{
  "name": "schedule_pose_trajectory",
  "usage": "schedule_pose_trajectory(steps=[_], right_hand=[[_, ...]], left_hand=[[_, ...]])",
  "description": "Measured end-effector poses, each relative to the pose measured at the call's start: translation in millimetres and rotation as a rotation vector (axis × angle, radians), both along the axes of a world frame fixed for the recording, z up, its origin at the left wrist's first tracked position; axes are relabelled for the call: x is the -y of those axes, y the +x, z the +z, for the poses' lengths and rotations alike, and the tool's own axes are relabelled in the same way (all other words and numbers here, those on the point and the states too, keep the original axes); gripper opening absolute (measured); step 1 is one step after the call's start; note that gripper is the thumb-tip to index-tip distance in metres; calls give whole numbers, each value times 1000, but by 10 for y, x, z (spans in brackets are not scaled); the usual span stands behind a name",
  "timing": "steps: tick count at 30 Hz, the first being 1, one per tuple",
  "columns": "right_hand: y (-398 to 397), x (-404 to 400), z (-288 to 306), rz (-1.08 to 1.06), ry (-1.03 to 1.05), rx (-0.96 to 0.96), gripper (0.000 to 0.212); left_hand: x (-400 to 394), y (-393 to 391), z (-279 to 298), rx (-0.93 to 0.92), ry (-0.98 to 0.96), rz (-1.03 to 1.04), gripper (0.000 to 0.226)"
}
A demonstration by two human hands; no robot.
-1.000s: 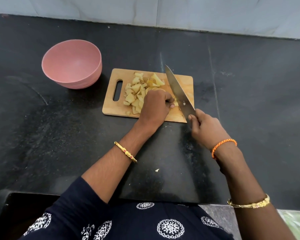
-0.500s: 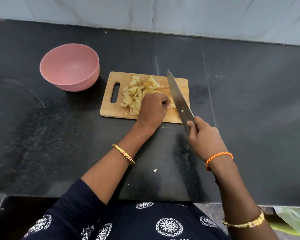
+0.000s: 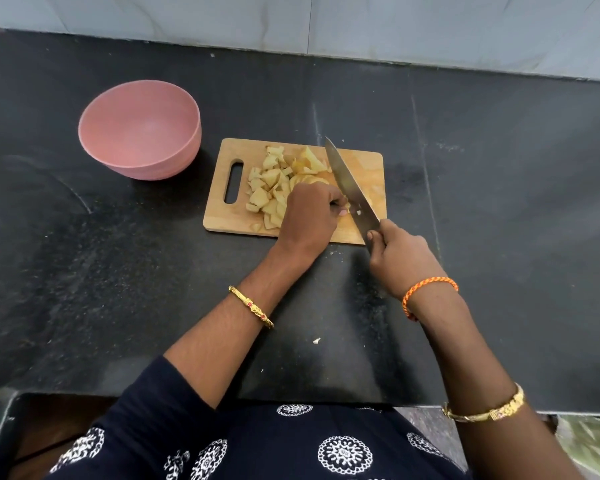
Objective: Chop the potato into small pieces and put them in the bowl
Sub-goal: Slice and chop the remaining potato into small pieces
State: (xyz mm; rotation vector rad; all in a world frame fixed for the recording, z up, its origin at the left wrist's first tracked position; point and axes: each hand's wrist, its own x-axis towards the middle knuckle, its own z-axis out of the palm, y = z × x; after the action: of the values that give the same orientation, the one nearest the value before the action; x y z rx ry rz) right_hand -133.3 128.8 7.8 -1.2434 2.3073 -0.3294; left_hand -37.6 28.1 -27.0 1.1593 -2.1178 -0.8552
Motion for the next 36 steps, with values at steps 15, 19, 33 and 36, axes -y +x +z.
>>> schedule_pose_trajectory(steps=[15,19,33,36], right_hand=[[114,-379,96,-113,-62,29,29],[153,-328,64,-80,-82,-11,21],[106,-162,-13,-24,13,-39,23],[126,-117,-30,-30,38,-34,23]], left_hand=[[-95,-3,-33,-33,-37,85,11],[-130,-10,8,-14,-30,98,26],[-80,-11,-5,-12,-33,66,31],[-90,-1,4,-18,-31,55,31]])
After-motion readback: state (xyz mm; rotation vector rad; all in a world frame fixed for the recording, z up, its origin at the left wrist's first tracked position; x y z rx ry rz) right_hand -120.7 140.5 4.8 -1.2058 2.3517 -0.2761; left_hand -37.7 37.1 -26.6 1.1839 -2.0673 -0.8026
